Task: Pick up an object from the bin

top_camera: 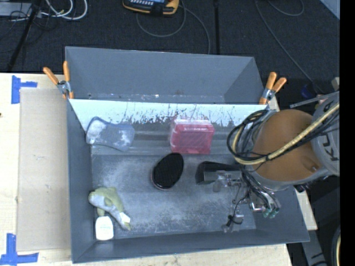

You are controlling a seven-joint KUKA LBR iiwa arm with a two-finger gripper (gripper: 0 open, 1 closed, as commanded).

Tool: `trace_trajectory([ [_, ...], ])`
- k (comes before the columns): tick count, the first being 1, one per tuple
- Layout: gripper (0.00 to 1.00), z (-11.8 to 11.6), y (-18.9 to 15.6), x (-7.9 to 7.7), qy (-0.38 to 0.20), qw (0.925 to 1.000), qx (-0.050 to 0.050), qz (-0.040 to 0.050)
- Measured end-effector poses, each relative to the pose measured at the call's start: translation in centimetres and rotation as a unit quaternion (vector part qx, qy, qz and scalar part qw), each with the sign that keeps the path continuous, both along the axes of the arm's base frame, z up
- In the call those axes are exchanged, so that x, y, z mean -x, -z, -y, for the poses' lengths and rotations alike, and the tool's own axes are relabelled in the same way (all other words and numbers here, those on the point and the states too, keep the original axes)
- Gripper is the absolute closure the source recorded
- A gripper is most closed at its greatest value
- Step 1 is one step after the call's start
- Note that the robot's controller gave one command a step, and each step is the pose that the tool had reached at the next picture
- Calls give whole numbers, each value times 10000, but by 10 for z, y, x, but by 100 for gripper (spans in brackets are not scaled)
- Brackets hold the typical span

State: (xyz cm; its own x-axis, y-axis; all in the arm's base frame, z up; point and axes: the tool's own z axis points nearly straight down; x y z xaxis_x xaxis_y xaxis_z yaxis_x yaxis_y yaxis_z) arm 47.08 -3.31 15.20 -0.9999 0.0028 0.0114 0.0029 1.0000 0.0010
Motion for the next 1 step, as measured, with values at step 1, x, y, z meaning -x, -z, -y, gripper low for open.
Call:
trace_trajectory([
  [1, 0, 0, -4, -2, -7, 10000, 4, 42],
])
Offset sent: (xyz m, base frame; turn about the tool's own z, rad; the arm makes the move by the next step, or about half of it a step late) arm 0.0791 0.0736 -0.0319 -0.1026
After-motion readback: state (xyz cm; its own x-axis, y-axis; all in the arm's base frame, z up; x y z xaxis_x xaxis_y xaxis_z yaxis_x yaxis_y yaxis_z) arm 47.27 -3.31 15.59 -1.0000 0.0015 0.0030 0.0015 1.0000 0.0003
